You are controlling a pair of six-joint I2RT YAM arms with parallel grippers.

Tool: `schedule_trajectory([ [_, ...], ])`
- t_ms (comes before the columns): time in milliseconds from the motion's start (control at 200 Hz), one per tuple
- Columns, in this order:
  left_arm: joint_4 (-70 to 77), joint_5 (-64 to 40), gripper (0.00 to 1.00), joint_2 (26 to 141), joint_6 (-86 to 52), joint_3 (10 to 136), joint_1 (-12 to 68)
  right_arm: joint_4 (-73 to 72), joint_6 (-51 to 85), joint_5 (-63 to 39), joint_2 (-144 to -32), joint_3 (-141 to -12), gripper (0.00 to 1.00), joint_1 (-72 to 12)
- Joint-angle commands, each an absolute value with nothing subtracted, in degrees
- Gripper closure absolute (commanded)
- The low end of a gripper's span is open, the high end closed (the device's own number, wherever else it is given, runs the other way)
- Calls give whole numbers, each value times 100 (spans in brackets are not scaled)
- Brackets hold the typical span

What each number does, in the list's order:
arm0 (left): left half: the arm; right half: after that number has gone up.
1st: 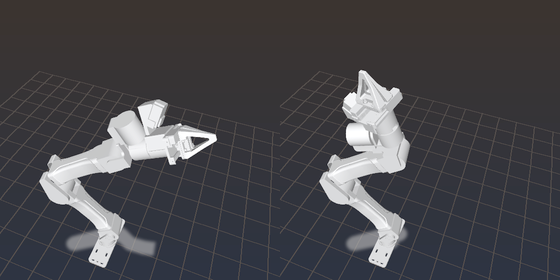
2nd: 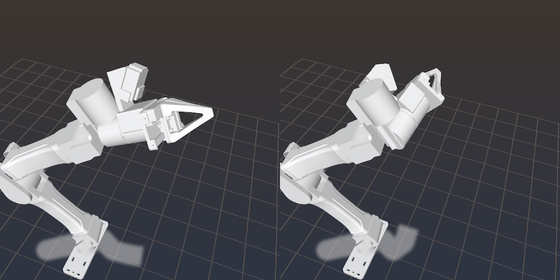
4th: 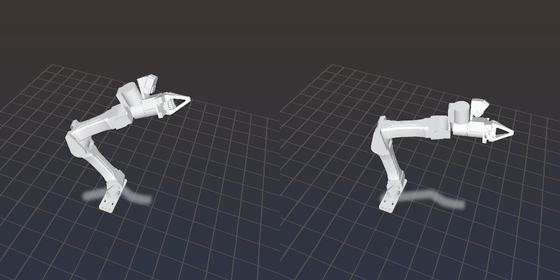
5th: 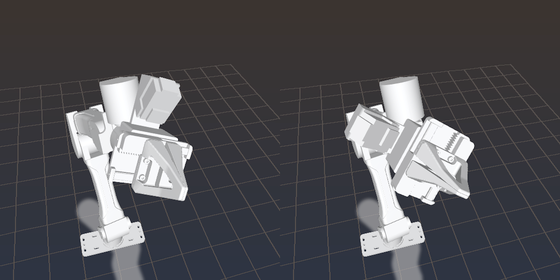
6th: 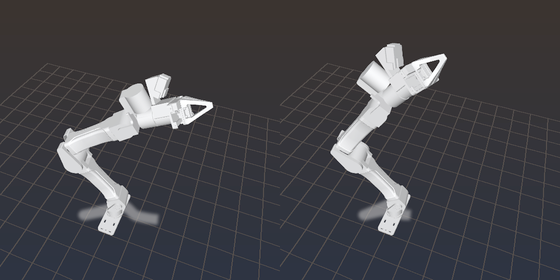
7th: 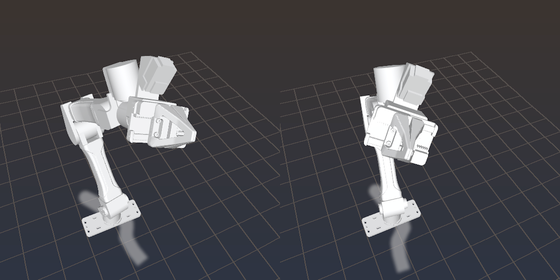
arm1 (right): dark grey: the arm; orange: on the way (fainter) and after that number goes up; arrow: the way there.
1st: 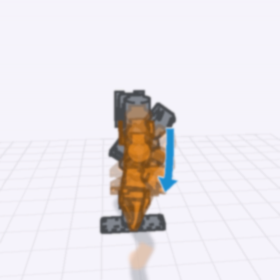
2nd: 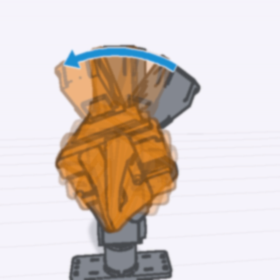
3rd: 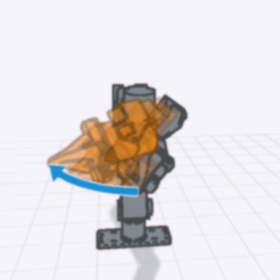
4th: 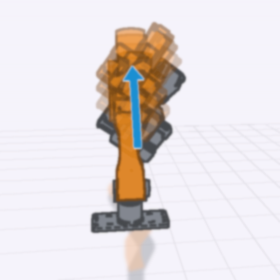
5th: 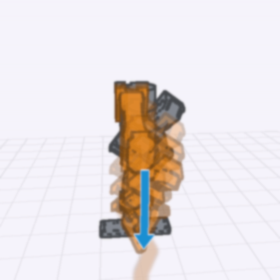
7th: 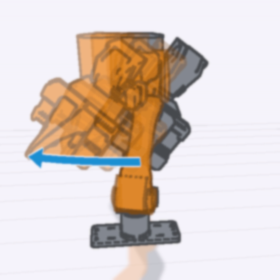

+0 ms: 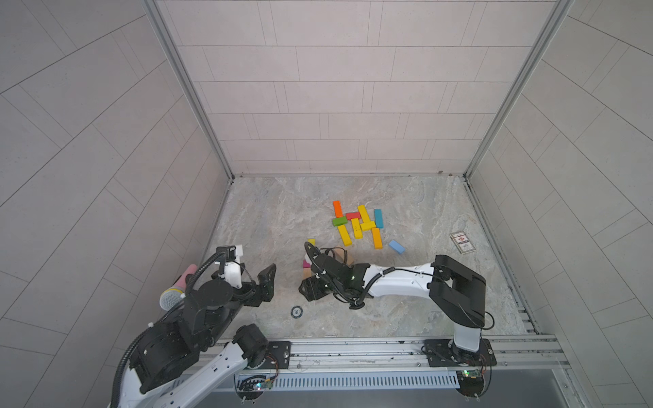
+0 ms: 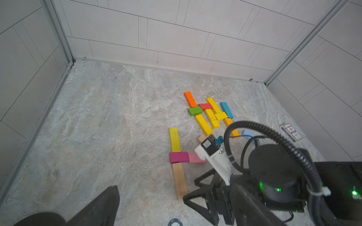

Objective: Assemble the letter h with building blocks
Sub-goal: Assemble the building block at the center of the board, then adjust the building block at the center of the board.

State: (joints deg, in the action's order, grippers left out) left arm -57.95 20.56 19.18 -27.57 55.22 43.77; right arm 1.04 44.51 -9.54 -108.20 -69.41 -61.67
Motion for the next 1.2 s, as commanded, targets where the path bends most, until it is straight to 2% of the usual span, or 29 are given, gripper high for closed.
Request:
schedule_trajectory([
  [0, -5799, 2173, 4, 1848, -2585, 5641, 4351, 536, 4189, -1138, -10710, -7291, 30, -5717],
  [180, -5764, 2187, 3, 1854, -2566, 5599, 4350, 1075, 3933, -1109, -10844, -7715, 28, -5467],
  [390, -5736, 2235, 2, 1815, -2543, 5573, 4355, 1195, 4036, -390, -10307, -7009, 32, -5406],
  [575, -5723, 2285, 1, 1817, -2514, 5546, 4356, 661, 4356, -826, -10063, -6296, 35, -5379],
  [726, -5725, 2319, 1, 1784, -2520, 5533, 4351, 868, 4423, -267, -9994, -6081, 41, -5367],
  [1196, -5726, 2372, 1, 1837, -2557, 5502, 4353, -628, 4724, -1567, -10064, -5632, 40, -5375],
])
